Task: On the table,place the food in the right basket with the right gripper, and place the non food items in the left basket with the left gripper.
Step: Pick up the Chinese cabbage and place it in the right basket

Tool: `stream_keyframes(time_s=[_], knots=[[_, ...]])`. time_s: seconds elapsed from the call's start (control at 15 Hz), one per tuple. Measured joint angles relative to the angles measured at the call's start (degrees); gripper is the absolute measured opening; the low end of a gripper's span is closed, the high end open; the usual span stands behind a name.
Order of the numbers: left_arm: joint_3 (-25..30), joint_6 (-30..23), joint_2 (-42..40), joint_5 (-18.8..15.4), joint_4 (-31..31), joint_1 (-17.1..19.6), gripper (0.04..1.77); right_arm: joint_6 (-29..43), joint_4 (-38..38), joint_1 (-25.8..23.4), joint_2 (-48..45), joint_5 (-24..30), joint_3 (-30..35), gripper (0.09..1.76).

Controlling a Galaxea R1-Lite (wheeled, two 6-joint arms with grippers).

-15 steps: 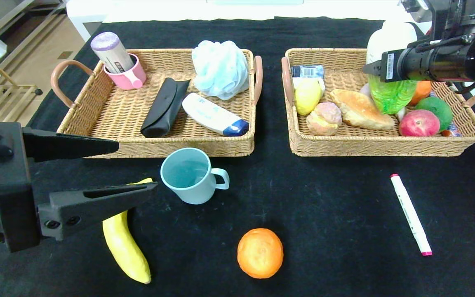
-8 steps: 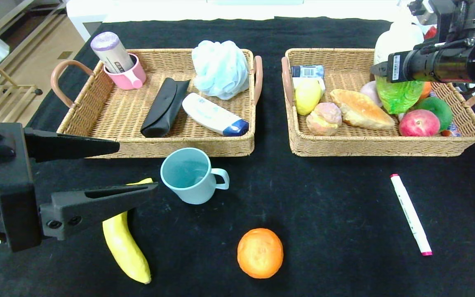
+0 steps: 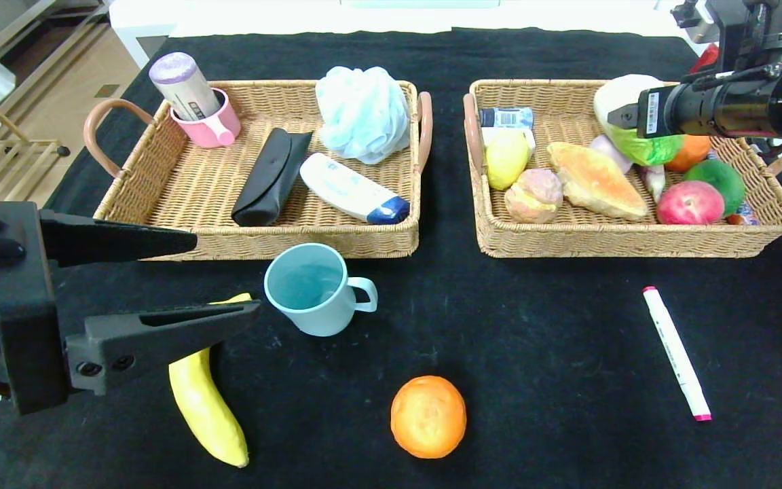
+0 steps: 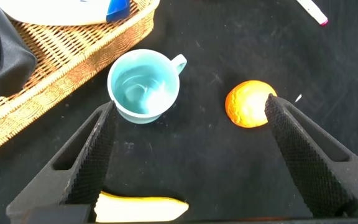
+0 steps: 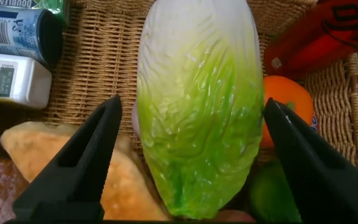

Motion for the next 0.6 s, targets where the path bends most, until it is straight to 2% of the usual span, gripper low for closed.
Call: stream_keyframes(time_s=[0.33, 0.6], knots=[[0.0, 0.0, -0.16, 0.0, 0.0, 0.0, 1.72, 0.05, 0.5, -0.02, -1.6, -0.18, 0.3, 1.68], [0.0, -0.05, -0.33, 0.0, 0.0, 0.02, 1.72, 0.05, 3.64, 0.63, -5.47, 0.85, 1.88, 1.69]])
